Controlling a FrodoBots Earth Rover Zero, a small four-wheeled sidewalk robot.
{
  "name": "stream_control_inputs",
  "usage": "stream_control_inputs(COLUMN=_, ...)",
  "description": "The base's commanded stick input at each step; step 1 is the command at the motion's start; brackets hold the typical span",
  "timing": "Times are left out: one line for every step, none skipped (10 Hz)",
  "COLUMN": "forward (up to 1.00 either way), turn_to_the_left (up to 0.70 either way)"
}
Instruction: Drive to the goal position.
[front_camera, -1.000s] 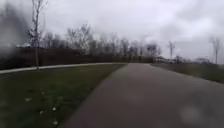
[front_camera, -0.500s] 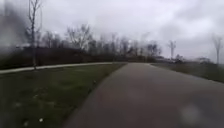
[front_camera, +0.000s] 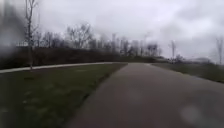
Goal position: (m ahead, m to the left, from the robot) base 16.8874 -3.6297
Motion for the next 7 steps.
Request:
stream_control_inputs(forward=0.70, turn_to_the_left=0.00)
stream_control_inputs(forward=0.70, turn_to_the_left=-0.11)
stream_control_inputs(forward=0.70, turn_to_the_left=-0.28)
stream_control_inputs(forward=0.70, turn_to_the_left=-0.35)
stream_control_inputs(forward=0.70, turn_to_the_left=-0.35)
stream_control_inputs(forward=0.70, turn_to_the_left=-0.35)
stream_control_inputs(forward=0.70, turn_to_the_left=0.00)
